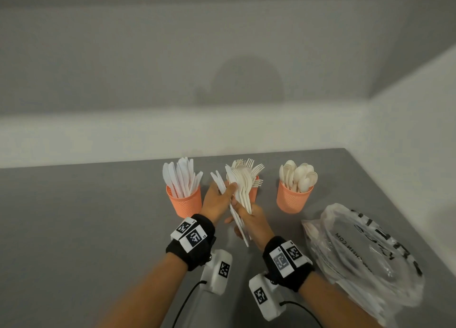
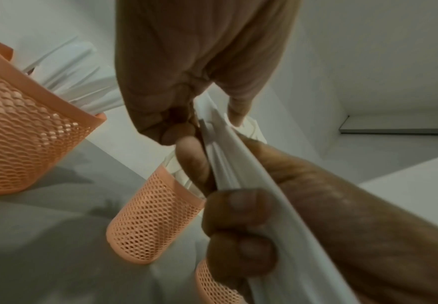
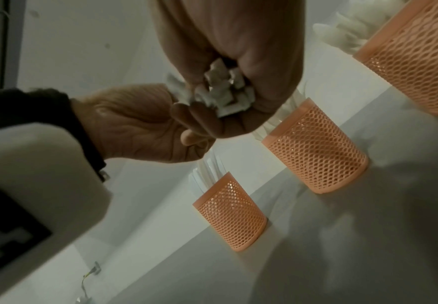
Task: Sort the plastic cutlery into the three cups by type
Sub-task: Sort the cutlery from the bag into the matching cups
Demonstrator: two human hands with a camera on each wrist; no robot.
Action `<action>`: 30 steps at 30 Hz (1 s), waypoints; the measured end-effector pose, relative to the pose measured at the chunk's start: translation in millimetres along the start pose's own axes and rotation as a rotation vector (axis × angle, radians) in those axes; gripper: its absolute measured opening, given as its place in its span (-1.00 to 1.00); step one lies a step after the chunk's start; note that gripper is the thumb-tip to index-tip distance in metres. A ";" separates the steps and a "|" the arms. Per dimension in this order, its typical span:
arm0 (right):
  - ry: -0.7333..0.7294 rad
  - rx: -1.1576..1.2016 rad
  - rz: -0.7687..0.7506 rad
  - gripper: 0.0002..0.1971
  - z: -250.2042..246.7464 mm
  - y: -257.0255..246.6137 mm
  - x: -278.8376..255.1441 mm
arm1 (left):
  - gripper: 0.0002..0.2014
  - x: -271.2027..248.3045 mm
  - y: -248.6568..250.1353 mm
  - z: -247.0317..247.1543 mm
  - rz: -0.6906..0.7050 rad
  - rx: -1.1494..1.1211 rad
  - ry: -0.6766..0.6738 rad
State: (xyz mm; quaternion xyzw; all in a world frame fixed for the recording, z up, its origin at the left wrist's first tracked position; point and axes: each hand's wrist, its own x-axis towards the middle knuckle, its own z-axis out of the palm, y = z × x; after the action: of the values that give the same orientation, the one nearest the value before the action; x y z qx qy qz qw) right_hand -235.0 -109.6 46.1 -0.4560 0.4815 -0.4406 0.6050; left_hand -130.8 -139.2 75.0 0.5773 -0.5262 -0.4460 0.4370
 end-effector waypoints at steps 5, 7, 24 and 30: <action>0.044 -0.007 0.002 -0.80 -3.9 7.3 4.0 | -0.69 1.4 -6.8 0.1 -0.068 -0.046 0.140; 0.051 0.007 0.036 -0.85 -7.0 8.4 3.1 | -0.73 1.7 -5.8 -1.6 -0.081 -0.177 0.236; -0.054 0.093 0.087 -0.73 -7.6 3.4 0.8 | -0.84 2.3 0.0 0.6 0.040 -0.170 0.316; -0.034 0.101 0.084 -0.80 -6.1 -0.6 4.2 | -0.87 8.7 -5.5 -1.2 -0.068 -0.230 0.291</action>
State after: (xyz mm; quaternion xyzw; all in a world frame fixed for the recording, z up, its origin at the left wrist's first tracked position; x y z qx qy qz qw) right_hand -240.4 -114.6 45.2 -0.4117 0.4670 -0.4306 0.6534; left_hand -128.1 -147.4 69.4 0.5994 -0.3833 -0.4295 0.5562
